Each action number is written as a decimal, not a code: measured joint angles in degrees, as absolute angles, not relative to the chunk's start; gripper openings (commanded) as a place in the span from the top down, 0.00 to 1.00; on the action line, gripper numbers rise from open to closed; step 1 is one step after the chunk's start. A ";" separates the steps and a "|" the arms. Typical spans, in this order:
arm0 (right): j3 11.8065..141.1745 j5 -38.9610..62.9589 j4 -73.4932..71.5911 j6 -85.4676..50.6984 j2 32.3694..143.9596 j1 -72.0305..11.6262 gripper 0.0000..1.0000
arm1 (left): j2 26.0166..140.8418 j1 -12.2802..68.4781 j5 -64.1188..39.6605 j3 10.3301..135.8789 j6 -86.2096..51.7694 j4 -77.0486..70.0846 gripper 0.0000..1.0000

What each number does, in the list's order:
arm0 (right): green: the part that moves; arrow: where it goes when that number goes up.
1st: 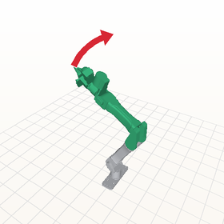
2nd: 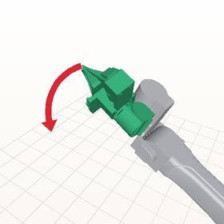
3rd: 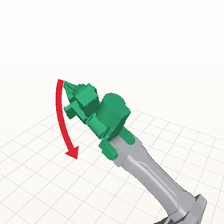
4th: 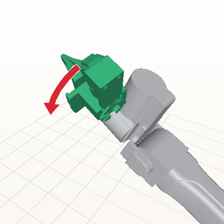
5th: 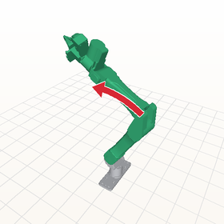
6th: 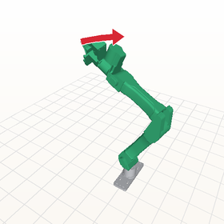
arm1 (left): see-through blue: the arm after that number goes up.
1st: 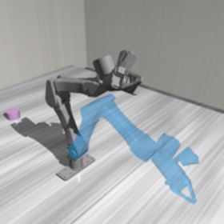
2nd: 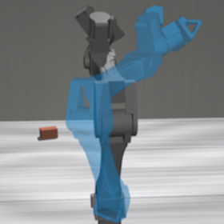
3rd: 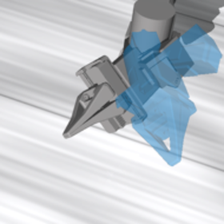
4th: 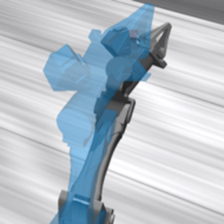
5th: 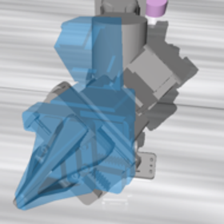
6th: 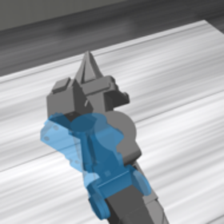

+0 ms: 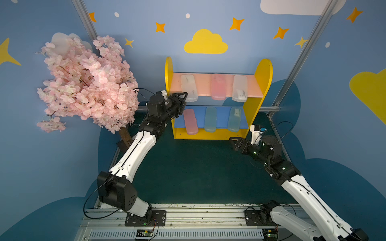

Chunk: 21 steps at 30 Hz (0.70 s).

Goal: Remove the pencil cases from the shelf
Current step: Pick up the pencil case from the shelf.

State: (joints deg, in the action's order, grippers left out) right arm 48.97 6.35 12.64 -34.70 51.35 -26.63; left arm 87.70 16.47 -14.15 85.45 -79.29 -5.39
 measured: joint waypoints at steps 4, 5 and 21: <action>48.45 5.72 12.64 -34.57 50.96 -26.63 0.09 | 88.40 16.71 -14.15 85.56 -79.59 -6.42 0.50; 48.38 5.52 12.69 -34.52 50.92 -26.63 0.09 | 88.47 16.80 -14.15 85.69 -79.59 -6.59 0.51; 48.05 4.27 12.69 -33.91 49.17 -26.63 0.09 | 89.91 17.06 -14.85 87.31 -80.47 -8.69 0.78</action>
